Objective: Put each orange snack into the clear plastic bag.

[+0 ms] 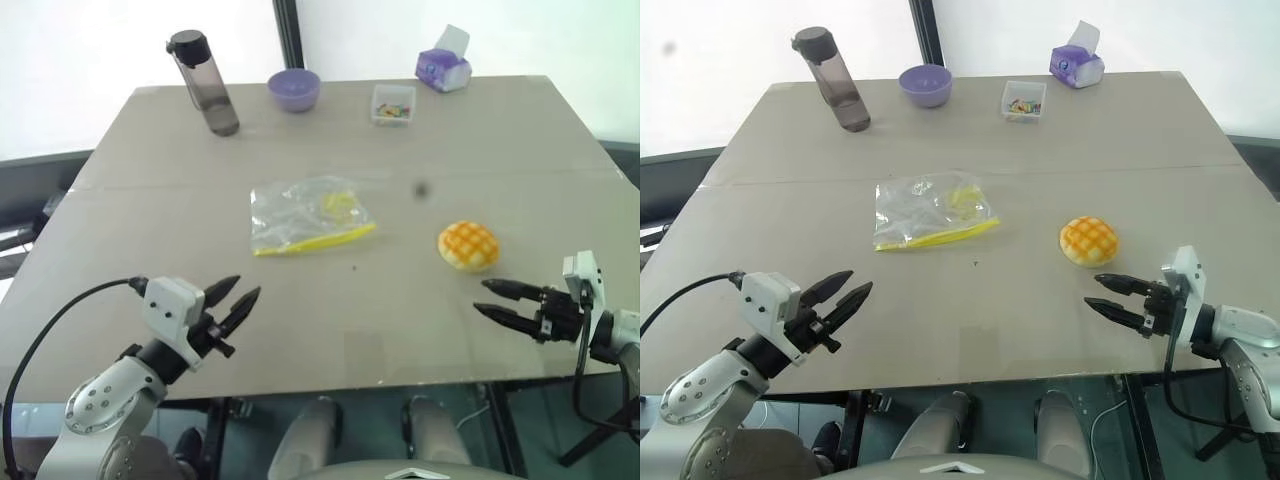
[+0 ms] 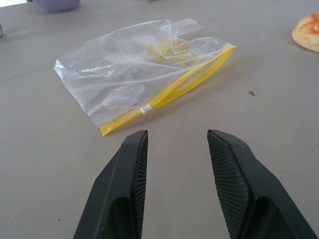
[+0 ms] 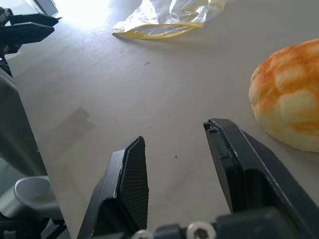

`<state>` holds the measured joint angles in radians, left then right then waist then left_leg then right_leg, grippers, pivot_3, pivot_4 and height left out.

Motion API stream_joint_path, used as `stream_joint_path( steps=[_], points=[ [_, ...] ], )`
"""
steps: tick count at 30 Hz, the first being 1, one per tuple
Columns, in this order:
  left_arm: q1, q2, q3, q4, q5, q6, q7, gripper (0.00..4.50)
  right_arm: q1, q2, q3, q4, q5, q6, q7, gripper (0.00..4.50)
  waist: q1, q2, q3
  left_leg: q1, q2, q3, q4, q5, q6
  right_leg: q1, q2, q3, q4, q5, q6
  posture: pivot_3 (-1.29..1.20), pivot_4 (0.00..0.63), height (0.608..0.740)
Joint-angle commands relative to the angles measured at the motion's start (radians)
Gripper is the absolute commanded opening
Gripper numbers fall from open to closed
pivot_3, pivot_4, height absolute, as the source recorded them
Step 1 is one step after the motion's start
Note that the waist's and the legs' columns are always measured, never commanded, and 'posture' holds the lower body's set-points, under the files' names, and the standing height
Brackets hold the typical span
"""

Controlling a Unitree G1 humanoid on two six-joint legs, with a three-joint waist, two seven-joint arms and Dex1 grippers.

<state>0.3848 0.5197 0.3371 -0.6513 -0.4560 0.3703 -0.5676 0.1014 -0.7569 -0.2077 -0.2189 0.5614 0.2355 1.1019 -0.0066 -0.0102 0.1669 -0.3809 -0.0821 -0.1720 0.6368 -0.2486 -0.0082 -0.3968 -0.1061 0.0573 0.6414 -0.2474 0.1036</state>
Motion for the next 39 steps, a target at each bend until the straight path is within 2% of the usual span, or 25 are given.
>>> stream_joint_path(
  steps=[1,27,32,38,39],
  points=[
    [-0.004,0.002,0.029,-0.016,-0.018,-0.022,-0.005,1.99,-0.005,0.005,-0.029,-0.038,0.007,-0.016,-0.012,2.15,0.0,0.0,0.0,0.0,0.0,0.0,0.0,0.0,0.0,0.0,0.0,0.0,0.0,0.0,0.0,0.0,0.15,0.74],
    [-0.039,0.004,0.04,0.067,-0.029,-0.033,-0.011,1.99,-0.036,0.013,-0.008,-0.051,-0.006,-0.02,-0.028,2.15,0.0,0.0,0.0,0.0,0.0,0.0,0.0,0.0,0.0,0.0,0.0,0.0,0.0,0.0,0.0,0.0,0.15,0.74],
    [-0.139,0.018,0.058,0.15,-0.091,0.074,0.027,1.99,-0.12,0.035,0.026,-0.102,0.009,0.017,-0.07,2.15,-0.001,0.0,0.0,0.001,0.0,0.0,0.0,0.0,0.0,0.0,0.0,0.0,0.0,0.0,0.0,0.0,0.15,0.74],
    [-0.34,0.006,0.087,0.277,-0.191,0.252,0.13,1.99,-0.218,0.02,0.077,-0.148,0.0,0.082,-0.091,2.15,0.0,-0.001,0.0,0.0,-0.001,-0.002,0.0,0.0,0.0,0.0,0.0,-0.001,0.0,0.0,0.0,0.0,0.15,0.74],
    [-0.381,0.002,0.088,0.304,-0.198,0.277,0.151,2.41,-0.229,0.012,0.085,-0.154,-0.001,0.096,-0.09,2.57,0.0,-0.001,0.0,0.0,-0.001,-0.002,0.0,0.0,0.0,0.0,0.0,-0.002,0.0,0.0,0.0,0.0,0.15,0.74]
  ],
)
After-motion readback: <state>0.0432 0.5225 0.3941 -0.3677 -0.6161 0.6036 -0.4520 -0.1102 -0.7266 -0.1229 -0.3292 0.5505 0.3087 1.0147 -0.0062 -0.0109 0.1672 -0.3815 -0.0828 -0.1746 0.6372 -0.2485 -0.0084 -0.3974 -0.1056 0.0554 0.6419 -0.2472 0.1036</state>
